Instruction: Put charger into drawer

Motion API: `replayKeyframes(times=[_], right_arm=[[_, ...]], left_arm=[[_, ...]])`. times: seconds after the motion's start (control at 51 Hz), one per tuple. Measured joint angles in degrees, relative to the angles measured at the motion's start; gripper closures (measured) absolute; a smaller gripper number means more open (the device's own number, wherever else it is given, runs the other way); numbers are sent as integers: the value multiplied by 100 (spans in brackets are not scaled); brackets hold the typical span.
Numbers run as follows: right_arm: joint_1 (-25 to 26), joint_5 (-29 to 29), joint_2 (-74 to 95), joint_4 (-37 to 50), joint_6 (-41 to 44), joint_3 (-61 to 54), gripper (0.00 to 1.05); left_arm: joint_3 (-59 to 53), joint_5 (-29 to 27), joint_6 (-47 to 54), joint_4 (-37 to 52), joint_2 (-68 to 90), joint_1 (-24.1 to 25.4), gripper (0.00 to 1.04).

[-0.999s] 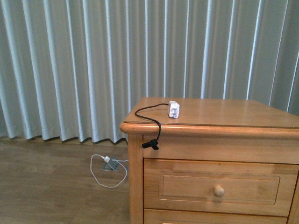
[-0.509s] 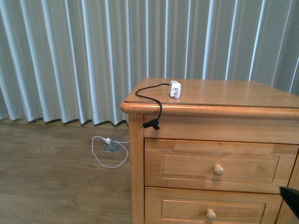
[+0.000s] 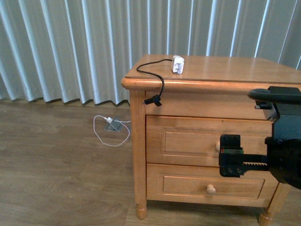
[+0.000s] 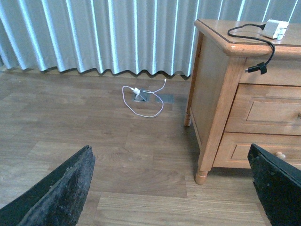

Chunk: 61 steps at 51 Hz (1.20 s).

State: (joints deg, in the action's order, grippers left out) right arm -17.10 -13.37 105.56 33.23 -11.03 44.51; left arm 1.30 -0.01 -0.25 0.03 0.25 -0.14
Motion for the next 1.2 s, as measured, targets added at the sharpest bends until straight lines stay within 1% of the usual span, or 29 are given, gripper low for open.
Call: replayKeyframes(times=[0.235,0.509,0.862,1.195], right_arm=[[-72,-236,1016,28,-28,1049,9],[-13,-420,2033,223,26,2006,9],[11,-496,2540,151,46,2656,9],[61,-389,2745,57,118,2809,9]], left_arm=[[0,0,0,0,0,0,6],[0,0,0,0,0,0,6],[0,0,0,0,0,0,6],[0,0,0,0,0,0,6]])
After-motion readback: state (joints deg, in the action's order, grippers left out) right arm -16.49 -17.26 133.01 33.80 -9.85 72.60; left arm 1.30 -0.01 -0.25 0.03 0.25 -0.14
